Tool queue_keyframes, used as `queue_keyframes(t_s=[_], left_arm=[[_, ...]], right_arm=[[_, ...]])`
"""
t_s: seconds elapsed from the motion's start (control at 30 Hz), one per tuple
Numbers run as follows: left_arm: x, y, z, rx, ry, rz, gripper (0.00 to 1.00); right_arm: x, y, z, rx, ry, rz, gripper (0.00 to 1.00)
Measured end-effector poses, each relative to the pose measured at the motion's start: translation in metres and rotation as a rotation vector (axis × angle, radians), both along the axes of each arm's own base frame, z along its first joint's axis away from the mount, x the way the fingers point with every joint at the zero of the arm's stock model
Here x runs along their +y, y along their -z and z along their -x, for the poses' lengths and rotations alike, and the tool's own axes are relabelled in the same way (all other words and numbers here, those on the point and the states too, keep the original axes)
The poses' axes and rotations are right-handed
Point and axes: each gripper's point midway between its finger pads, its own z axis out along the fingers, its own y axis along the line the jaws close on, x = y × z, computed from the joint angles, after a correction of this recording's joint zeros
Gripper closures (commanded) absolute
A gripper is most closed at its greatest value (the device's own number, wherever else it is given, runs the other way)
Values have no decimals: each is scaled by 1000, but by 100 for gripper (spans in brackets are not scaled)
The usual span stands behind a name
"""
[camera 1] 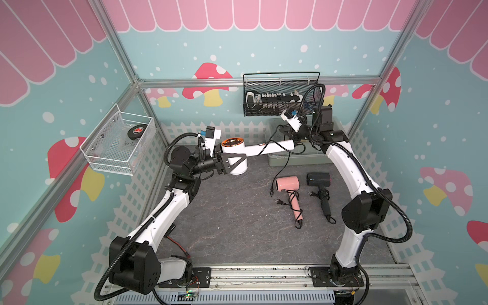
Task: Wrap the cord around the hair dryer
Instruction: Wrap the power cord around the hair dryer.
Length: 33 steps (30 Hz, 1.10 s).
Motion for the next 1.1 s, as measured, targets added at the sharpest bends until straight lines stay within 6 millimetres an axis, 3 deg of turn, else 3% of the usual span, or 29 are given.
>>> queue_keyframes(t_s=[0.27, 0.53, 0.83, 1.1], left_arm=[[0, -7, -10, 3, 5, 66, 100], [5, -16, -33, 9, -73, 148, 100], [21, -30, -67, -2, -178, 232, 100], [52, -42, -87, -25, -288, 273, 100]], right_arm=[[16, 34, 12, 171, -59, -220, 100], [24, 72, 35, 289, -49, -411, 100], [94, 96, 100, 279, -160, -328, 100], [123, 118, 132, 216, -201, -170, 100]])
